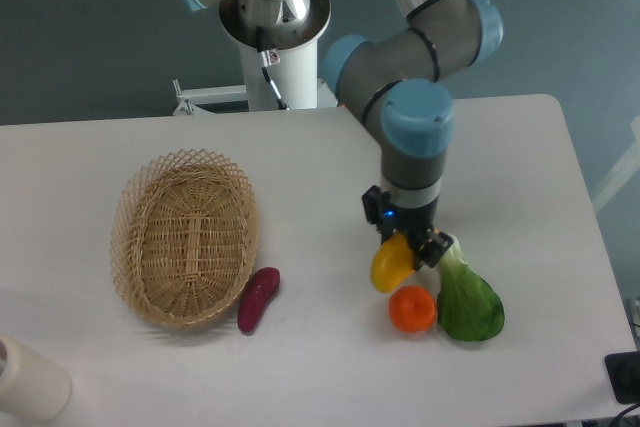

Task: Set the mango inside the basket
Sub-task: 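Carry the held mango over the wicker basket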

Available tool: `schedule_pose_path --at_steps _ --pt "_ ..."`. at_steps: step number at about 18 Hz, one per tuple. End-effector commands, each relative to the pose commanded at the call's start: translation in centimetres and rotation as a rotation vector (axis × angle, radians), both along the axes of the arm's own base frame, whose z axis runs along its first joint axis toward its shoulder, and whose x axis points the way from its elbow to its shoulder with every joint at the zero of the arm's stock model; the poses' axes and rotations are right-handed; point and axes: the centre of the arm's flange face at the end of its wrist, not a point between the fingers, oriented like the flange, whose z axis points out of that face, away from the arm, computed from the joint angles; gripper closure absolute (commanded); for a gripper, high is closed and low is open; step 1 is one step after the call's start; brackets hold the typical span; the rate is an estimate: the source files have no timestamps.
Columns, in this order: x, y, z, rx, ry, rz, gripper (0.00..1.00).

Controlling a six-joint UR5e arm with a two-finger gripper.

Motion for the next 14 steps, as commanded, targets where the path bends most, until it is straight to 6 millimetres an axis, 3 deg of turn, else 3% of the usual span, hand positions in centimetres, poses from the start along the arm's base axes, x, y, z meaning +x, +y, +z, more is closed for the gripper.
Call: schedule_pose_path --at_steps 3,8,14 --pt "2.2 2.7 -0.8 0.028 -0.009 0.054 0.48" --pt "4.8 5.1 0.6 0.111 -0.064 0.039 0.46" --pt "9.8 4.4 1.8 0.205 -0.201 -0.033 0.42"
